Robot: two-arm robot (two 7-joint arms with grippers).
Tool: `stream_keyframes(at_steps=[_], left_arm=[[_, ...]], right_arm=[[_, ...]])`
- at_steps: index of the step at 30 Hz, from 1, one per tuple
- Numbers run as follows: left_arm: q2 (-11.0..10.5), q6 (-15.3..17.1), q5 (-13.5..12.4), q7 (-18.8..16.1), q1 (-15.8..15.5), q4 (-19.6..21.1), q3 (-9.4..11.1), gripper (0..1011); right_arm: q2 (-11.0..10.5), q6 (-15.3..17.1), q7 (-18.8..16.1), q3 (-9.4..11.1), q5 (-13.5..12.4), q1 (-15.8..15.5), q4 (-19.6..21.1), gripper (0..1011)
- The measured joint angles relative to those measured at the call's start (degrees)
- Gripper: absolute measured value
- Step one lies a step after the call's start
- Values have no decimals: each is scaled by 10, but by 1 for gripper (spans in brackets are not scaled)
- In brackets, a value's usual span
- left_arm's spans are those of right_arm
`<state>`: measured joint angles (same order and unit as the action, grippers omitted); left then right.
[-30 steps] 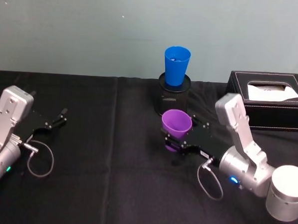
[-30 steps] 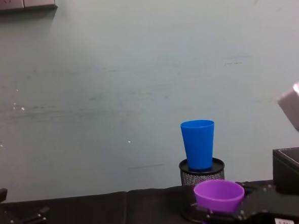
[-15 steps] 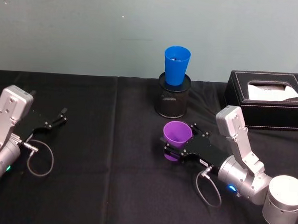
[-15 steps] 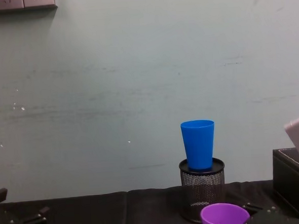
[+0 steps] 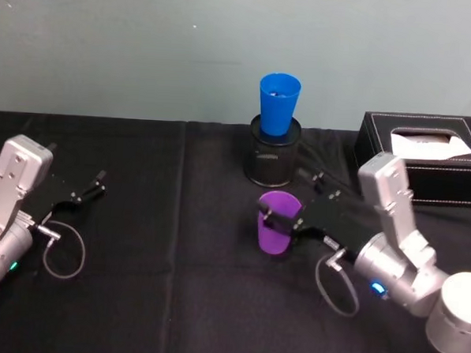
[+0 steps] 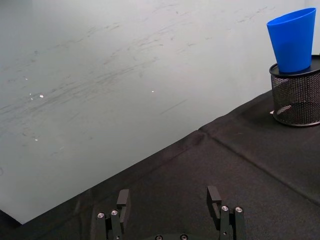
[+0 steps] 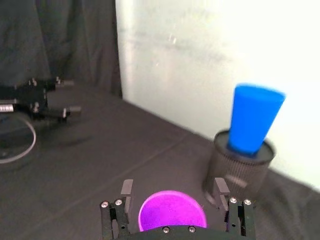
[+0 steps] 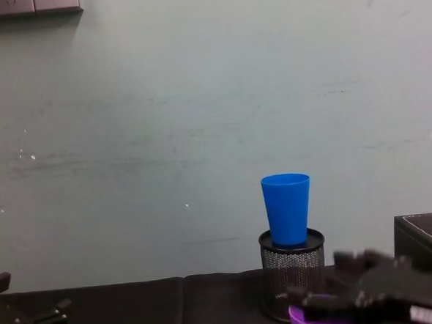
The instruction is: Pick up one cup with a gripper and tap it against the other cup.
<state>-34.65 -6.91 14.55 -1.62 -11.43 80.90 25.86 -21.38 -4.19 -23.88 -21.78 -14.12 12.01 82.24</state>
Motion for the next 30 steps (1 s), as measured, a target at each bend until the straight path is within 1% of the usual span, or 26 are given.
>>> stream_keyframes(at_steps=[3, 4, 5, 7, 8, 11, 12, 15, 16, 19, 30], left_arm=[[0, 0, 0, 0, 0, 0, 0, 1000], [0, 0, 0, 0, 0, 0, 0, 1000], [0, 0, 0, 0, 0, 0, 0, 1000], [0, 0, 0, 0, 0, 0, 0, 1000], [0, 0, 0, 0, 0, 0, 0, 1000], [0, 0, 0, 0, 0, 0, 0, 1000], [0, 0, 0, 0, 0, 0, 0, 1000], [0, 0, 0, 0, 0, 0, 0, 1000], [0, 0, 0, 0, 0, 0, 0, 1000], [0, 0, 0, 0, 0, 0, 0, 1000], [0, 0, 0, 0, 0, 0, 0, 1000]], right_arm=[[-6, 0, 10, 12, 1, -12, 28, 1004], [-8, 3, 22, 21, 2, -20, 44, 1004], [-8, 9, 44, 34, 6, -33, 62, 1004], [-5, 17, 77, 49, 16, -48, 80, 1004], [1, 25, 111, 64, 25, -64, 94, 1004], [14, 44, 158, 81, 38, -83, 109, 1004], [24, 59, 187, 90, 48, -92, 113, 1004], [39, 75, 215, 101, 56, -99, 109, 1004], [39, 75, 215, 101, 56, -99, 109, 1004], [49, 84, 223, 105, 63, -99, 94, 1004], [47, 83, 221, 104, 62, -98, 96, 1004]])
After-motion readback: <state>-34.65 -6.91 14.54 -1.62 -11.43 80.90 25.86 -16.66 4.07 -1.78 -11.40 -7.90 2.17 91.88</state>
